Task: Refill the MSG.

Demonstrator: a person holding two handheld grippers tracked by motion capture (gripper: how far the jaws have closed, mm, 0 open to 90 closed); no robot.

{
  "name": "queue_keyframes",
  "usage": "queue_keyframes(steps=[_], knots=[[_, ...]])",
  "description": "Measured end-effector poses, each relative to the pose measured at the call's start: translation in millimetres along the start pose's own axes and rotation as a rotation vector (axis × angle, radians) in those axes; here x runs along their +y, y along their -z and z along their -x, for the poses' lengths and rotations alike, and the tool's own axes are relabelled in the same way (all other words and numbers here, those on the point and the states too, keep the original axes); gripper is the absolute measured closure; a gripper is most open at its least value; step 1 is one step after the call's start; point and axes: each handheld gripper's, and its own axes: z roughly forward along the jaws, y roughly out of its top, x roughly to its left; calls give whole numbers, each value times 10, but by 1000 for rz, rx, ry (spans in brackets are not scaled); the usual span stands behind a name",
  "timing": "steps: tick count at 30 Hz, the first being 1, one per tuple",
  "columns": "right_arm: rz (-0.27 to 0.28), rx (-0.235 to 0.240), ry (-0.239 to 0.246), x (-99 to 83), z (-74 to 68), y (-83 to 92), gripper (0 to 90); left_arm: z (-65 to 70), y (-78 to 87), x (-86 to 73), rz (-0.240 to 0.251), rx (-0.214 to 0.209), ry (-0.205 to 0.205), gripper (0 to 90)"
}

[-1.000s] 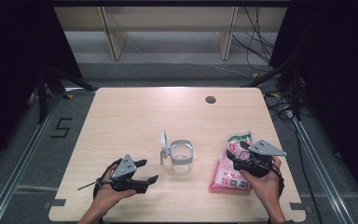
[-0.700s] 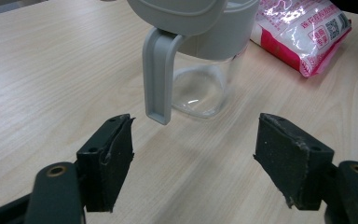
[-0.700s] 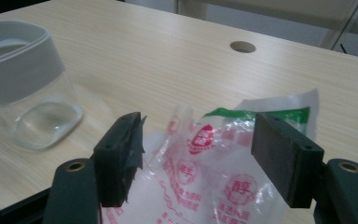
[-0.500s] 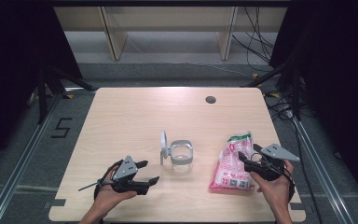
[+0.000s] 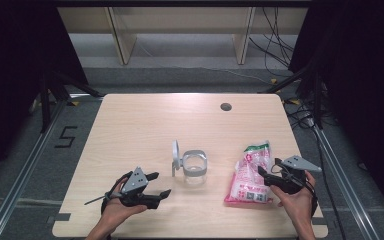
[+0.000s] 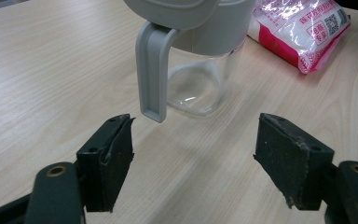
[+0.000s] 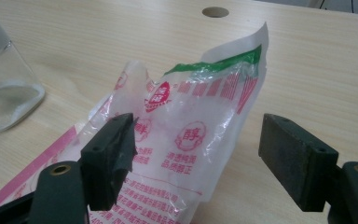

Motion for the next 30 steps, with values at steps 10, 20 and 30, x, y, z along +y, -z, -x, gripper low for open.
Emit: queue_keyframes(steps=[10, 20, 30], knots=[[-26, 23, -6, -28, 13, -66, 297, 23, -20, -11, -10, -4, -5, 269], [-60, 29, 12, -46, 2, -155, 301, 33, -25, -17, -4, 1, 22, 270], [-66, 25, -1, -48, 54, -232, 333, 46, -34, -25, -6, 5, 30, 271]])
